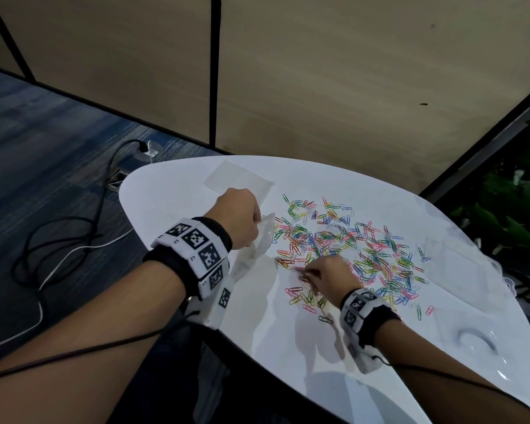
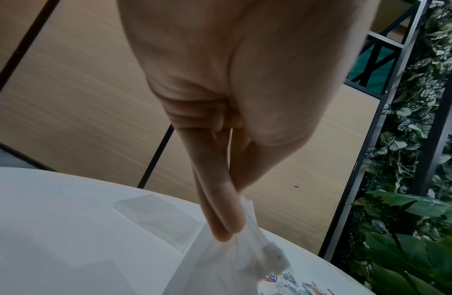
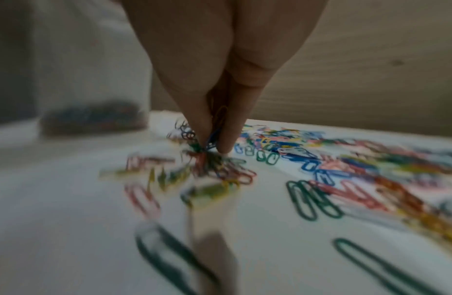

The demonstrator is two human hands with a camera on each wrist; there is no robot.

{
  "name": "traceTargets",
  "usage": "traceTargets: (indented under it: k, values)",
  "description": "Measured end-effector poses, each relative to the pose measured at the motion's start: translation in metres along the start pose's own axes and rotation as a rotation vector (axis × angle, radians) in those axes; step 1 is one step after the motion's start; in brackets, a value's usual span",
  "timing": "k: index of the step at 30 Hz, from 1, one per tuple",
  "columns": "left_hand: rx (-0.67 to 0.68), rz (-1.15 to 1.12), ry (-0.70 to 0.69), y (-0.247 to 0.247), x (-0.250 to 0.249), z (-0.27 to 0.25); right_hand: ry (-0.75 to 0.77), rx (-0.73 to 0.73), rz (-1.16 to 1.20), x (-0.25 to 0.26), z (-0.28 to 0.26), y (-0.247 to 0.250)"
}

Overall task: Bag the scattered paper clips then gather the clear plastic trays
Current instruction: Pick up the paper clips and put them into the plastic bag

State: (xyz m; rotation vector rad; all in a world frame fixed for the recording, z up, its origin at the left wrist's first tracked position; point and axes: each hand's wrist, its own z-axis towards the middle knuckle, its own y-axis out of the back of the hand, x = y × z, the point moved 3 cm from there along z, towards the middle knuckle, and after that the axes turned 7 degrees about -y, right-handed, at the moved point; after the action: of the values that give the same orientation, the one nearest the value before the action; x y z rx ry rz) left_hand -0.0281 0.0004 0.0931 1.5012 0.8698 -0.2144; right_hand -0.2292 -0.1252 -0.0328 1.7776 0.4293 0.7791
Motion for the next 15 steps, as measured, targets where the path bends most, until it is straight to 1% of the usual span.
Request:
traceTargets:
  k: [2,4,6,8,10,12,15]
  values:
    - [0.003,-0.006,-0.012,-0.002,-0.002,0.001,-0.195,-0.088,0.222,-0.012,0.002,0.018]
    - [0.010,-0.009,-0.024,-0.005,-0.006,0.001,-0.370,-0.106,0.543,-0.019,-0.001,0.035]
    - [0.016,0.001,-0.040,-0.007,-0.011,0.001,-0.441,-0.094,0.936,-0.011,-0.009,0.054]
    - [0.033,0.009,-0.059,-0.011,-0.017,0.000,-0.428,-0.035,1.276,0.008,-0.019,0.069]
    - [0.051,0.014,-0.076,-0.015,-0.022,-0.002,-0.404,0.046,1.443,0.030,-0.028,0.078]
    - [0.066,0.014,-0.082,-0.018,-0.026,-0.005,-0.379,0.117,1.526,0.050,-0.034,0.076]
    - [0.073,0.005,-0.105,-0.023,-0.034,-0.010,-0.362,0.140,1.497,0.069,-0.036,0.061]
